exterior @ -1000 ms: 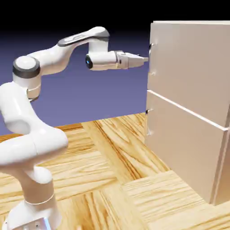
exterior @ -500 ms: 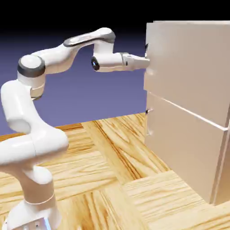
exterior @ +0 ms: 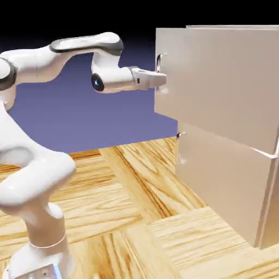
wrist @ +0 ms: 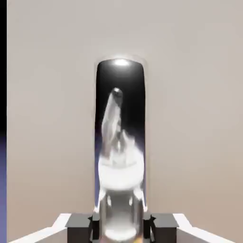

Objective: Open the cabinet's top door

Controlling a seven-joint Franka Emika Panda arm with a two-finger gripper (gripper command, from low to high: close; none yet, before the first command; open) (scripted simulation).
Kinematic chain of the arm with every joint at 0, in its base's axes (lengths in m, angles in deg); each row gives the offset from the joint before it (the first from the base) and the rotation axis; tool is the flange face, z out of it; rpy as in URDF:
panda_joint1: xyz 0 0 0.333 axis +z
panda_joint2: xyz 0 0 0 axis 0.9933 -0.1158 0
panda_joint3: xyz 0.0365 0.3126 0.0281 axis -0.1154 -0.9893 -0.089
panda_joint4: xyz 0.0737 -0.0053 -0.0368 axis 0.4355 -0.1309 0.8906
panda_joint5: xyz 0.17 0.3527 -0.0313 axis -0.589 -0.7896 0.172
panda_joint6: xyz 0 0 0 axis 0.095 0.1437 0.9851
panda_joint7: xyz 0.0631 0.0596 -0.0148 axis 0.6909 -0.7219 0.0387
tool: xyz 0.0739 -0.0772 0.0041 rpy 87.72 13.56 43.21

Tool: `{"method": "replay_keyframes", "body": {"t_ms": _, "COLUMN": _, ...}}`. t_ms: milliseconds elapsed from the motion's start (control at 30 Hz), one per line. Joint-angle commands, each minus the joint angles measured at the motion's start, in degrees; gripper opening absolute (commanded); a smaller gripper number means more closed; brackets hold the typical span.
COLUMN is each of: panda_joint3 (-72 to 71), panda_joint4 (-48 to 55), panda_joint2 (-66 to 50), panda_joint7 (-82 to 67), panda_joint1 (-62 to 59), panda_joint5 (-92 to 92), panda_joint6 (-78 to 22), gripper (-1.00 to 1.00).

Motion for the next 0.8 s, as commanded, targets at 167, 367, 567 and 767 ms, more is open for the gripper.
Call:
{"method": "replay_keyframes", "body": {"t_ms": 167, "panda_joint3": 9.0, "panda_joint4": -8.8, "panda_joint2": 0.2, "panda_joint7": 1.1, "panda_joint1": 12.5, "panda_joint5": 5.3, "panda_joint6": -3.8, "gripper": -1.0}}
{"method": "replay_keyframes", "body": {"t_ms": 367, "panda_joint3": 18.6, "panda_joint4": -17.4, "panda_joint2": 2.2, "panda_joint7": 3.4, "panda_joint1": 24.9, "panda_joint5": 12.2, "panda_joint6": -7.1, "gripper": -1.0}}
{"method": "replay_keyframes", "body": {"t_ms": 567, "panda_joint3": 29.0, "panda_joint4": -25.9, "panda_joint2": 6.3, "panda_joint7": 6.9, "panda_joint1": 37.4, "panda_joint5": 21.2, "panda_joint6": -9.8, "gripper": -1.0}}
{"method": "replay_keyframes", "body": {"t_ms": 767, "panda_joint3": 40.3, "panda_joint4": -34.4, "panda_joint2": 12.9, "panda_joint7": 12.2, "panda_joint1": 49.8, "panda_joint5": 33.6, "panda_joint6": -11.2, "gripper": -1.0}}
